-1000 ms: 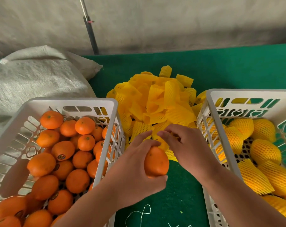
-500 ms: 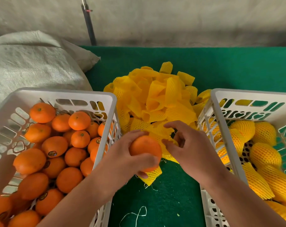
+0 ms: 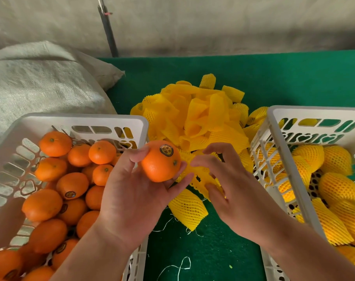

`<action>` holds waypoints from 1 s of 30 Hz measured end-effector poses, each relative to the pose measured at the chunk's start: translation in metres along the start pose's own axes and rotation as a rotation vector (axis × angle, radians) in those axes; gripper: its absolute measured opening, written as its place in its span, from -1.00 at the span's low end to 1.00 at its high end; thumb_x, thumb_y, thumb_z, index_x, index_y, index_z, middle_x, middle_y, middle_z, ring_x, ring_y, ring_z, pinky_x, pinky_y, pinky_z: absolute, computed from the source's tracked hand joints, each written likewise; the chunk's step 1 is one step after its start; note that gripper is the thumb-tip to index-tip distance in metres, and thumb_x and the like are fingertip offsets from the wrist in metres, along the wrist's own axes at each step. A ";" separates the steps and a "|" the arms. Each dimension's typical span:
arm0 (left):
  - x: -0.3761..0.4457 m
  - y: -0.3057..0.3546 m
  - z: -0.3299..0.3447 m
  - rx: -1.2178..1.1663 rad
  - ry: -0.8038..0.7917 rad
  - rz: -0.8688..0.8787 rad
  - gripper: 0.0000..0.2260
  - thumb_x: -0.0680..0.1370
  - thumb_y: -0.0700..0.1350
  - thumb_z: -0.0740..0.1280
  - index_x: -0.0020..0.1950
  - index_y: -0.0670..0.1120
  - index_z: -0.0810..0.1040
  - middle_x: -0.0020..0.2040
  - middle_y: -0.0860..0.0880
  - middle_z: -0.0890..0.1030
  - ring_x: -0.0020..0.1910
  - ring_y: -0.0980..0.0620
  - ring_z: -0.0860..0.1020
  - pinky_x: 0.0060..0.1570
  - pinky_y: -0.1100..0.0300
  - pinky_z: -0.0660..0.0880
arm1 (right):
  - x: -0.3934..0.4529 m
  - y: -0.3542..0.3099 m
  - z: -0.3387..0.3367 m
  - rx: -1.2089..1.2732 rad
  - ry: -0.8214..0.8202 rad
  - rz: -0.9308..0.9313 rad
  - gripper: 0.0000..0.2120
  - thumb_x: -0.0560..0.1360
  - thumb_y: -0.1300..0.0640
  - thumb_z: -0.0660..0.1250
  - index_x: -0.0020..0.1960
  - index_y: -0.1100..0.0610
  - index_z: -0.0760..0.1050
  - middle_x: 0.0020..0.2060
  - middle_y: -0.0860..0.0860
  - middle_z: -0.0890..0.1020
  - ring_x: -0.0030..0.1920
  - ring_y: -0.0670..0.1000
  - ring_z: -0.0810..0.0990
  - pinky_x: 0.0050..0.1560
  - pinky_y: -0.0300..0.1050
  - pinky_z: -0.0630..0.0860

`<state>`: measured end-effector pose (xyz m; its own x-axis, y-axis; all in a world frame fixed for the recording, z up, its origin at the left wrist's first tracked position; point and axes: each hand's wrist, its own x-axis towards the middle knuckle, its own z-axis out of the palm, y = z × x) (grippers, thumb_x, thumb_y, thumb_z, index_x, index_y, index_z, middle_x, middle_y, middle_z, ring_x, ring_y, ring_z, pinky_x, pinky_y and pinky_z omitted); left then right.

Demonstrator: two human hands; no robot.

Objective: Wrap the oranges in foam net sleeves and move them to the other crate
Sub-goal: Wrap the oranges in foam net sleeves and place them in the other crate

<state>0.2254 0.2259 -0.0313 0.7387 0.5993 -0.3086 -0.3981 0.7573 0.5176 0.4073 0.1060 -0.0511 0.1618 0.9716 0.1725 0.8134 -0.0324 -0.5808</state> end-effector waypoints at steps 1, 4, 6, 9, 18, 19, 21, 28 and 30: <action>0.000 0.000 0.001 -0.002 -0.001 0.006 -0.67 0.53 0.01 0.39 0.24 -0.09 0.66 0.32 -0.25 0.59 0.25 -0.29 0.61 0.31 -0.33 0.46 | 0.000 -0.001 0.000 -0.006 -0.024 -0.004 -0.43 0.57 0.30 0.38 0.35 -0.27 0.37 0.41 -0.16 0.26 -0.34 -0.09 0.51 -0.46 -0.23 0.36; 0.000 -0.002 0.001 0.023 0.021 0.012 -0.59 0.51 0.00 0.41 0.33 -0.10 0.62 0.32 -0.25 0.59 0.25 -0.29 0.61 0.32 -0.35 0.46 | -0.001 -0.001 0.000 -0.041 -0.081 -0.008 -0.57 0.58 0.29 0.36 0.20 -0.23 0.48 0.40 -0.13 0.30 -0.42 -0.12 0.43 -0.46 -0.21 0.23; 0.001 -0.003 0.001 0.058 0.045 0.013 -0.51 0.49 0.01 0.41 0.40 -0.10 0.56 0.33 -0.23 0.61 0.26 -0.29 0.61 0.34 -0.33 0.45 | -0.001 0.000 0.001 -0.071 -0.102 0.020 -0.66 0.60 0.25 0.36 0.14 -0.21 0.54 0.39 -0.12 0.33 -0.42 -0.17 0.40 -0.44 -0.23 0.22; 0.002 -0.005 0.001 0.076 0.058 0.007 -0.49 0.46 0.00 0.43 0.40 -0.08 0.57 0.35 -0.22 0.61 0.30 -0.33 0.59 0.37 -0.29 0.44 | -0.002 0.001 0.006 -0.085 -0.121 0.075 -0.72 0.62 0.25 0.34 0.19 -0.11 0.60 0.33 -0.13 0.41 -0.33 -0.26 0.46 -0.35 -0.36 0.32; 0.001 -0.008 0.003 0.076 0.014 0.020 -0.48 0.46 -0.06 0.45 0.41 -0.11 0.54 0.40 -0.23 0.56 0.39 -0.33 0.51 0.36 -0.27 0.46 | -0.003 0.001 0.009 -0.063 -0.135 0.130 -0.68 0.63 0.22 0.30 0.31 -0.05 0.61 0.27 -0.11 0.41 -0.22 -0.30 0.47 -0.24 -0.44 0.36; 0.001 -0.008 0.003 0.078 0.004 0.016 -0.52 0.47 -0.07 0.45 0.38 -0.12 0.58 0.39 -0.23 0.57 0.38 -0.34 0.53 0.35 -0.27 0.46 | -0.003 0.000 0.010 -0.065 -0.174 0.111 -0.67 0.63 0.22 0.29 0.29 -0.08 0.63 0.29 -0.10 0.37 -0.25 -0.29 0.43 -0.26 -0.43 0.35; 0.001 -0.008 0.004 0.101 -0.003 0.009 -0.59 0.47 -0.05 0.45 0.30 -0.10 0.65 0.36 -0.23 0.60 0.33 -0.32 0.57 0.34 -0.27 0.46 | -0.003 -0.002 0.010 -0.035 -0.231 0.066 -0.67 0.63 0.26 0.30 0.22 -0.10 0.66 0.30 -0.10 0.32 -0.20 -0.30 0.39 -0.23 -0.45 0.33; 0.000 -0.030 0.014 1.090 0.175 0.117 -0.33 0.23 0.32 0.51 0.33 0.24 0.58 0.36 0.21 0.55 0.25 0.07 0.60 0.19 0.05 0.60 | -0.002 0.006 0.006 -0.022 -0.187 0.141 -0.73 0.63 0.23 0.27 0.06 -0.15 0.54 0.25 -0.15 0.33 -0.21 -0.21 0.46 -0.28 -0.36 0.34; 0.000 -0.035 0.014 1.391 0.245 0.173 -0.09 0.16 0.47 0.44 0.49 0.26 0.38 0.44 0.37 0.31 0.33 0.17 0.47 0.26 0.06 0.56 | 0.000 0.008 0.004 -0.010 -0.133 0.165 -0.73 0.61 0.20 0.31 -0.01 -0.20 0.46 0.18 -0.17 0.34 -0.15 -0.17 0.49 -0.29 -0.33 0.35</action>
<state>0.2468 0.1951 -0.0382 0.5678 0.7945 -0.2153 0.4838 -0.1106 0.8681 0.4112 0.1068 -0.0592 0.2183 0.9754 -0.0309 0.7875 -0.1948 -0.5848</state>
